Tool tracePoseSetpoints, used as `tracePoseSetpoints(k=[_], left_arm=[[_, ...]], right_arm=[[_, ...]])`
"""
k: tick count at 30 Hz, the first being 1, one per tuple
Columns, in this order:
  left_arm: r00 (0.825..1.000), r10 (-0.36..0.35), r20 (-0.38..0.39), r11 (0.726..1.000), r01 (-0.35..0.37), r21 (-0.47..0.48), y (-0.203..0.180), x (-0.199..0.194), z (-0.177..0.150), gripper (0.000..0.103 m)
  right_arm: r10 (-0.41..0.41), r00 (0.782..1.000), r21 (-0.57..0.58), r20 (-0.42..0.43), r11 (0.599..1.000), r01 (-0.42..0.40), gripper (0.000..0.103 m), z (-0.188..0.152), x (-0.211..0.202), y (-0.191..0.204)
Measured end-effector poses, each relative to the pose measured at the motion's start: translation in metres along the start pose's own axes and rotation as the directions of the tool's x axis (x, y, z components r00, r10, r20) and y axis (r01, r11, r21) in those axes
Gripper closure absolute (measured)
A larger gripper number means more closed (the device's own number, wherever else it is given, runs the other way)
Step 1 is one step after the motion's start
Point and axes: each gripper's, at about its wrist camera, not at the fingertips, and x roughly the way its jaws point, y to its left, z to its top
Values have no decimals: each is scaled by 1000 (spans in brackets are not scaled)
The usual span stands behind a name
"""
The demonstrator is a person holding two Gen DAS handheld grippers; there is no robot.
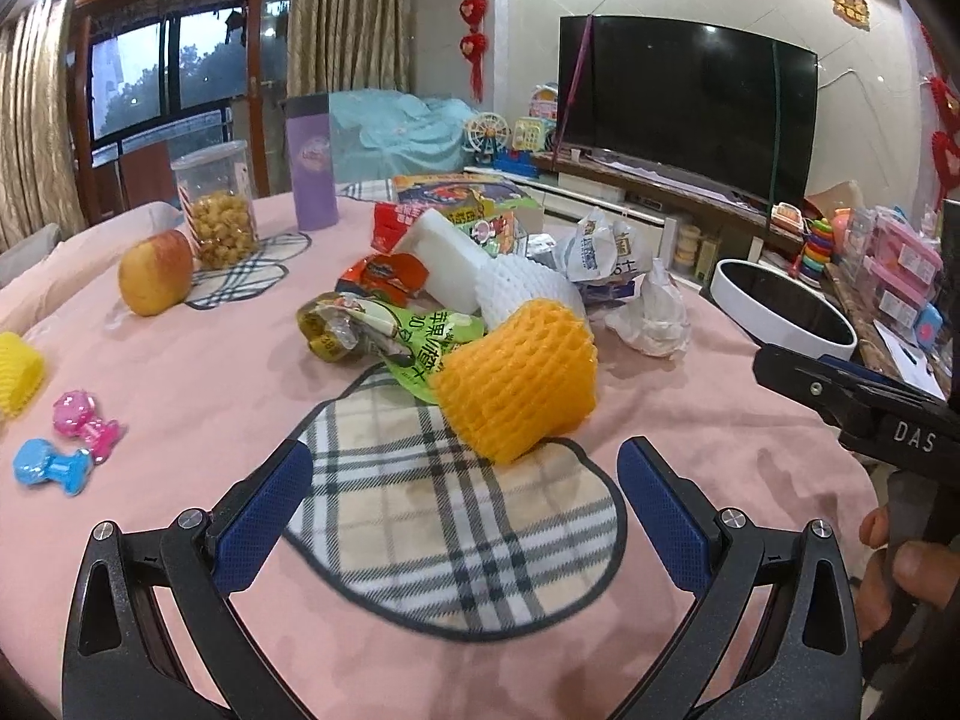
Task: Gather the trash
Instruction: 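Grasp the orange foam net with left tool while right tool grasps white plastic bag, then carry both items over the black bin and open both tools to drop them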
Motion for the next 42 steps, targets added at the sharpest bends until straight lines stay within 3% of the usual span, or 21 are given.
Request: tracePoseSetpoints(k=[14,19,23,25,26,27,31,42], left_arm=[[997,-44,-55,999,45,1,2,36,19,1],[994,-63,-94,998,66,25,-5,50,20,16],[987,-96,-128,994,101,36,-12,57,19,47],[983,-117,-141,992,123,35,-15,59,18,65],[982,-121,-145,991,128,39,-17,60,17,79],[980,-131,-149,990,138,41,-20,60,16,84],[977,-160,-142,984,169,55,-30,55,14,94],[961,-253,-112,961,263,87,-66,41,24,98]], right_arm=[[37,994,53,-99,998,-32,1,25,51,-16],[42,988,56,-146,998,-34,7,31,71,-20],[59,982,74,-178,996,-46,20,32,85,-23],[70,979,89,-190,995,-54,39,31,89,-27],[77,977,95,-198,994,-59,45,30,91,-28],[86,975,102,-206,993,-66,58,29,92,-30],[94,976,99,-197,992,-76,68,26,85,-32],[84,987,154,-139,986,-63,73,20,35,-67]])
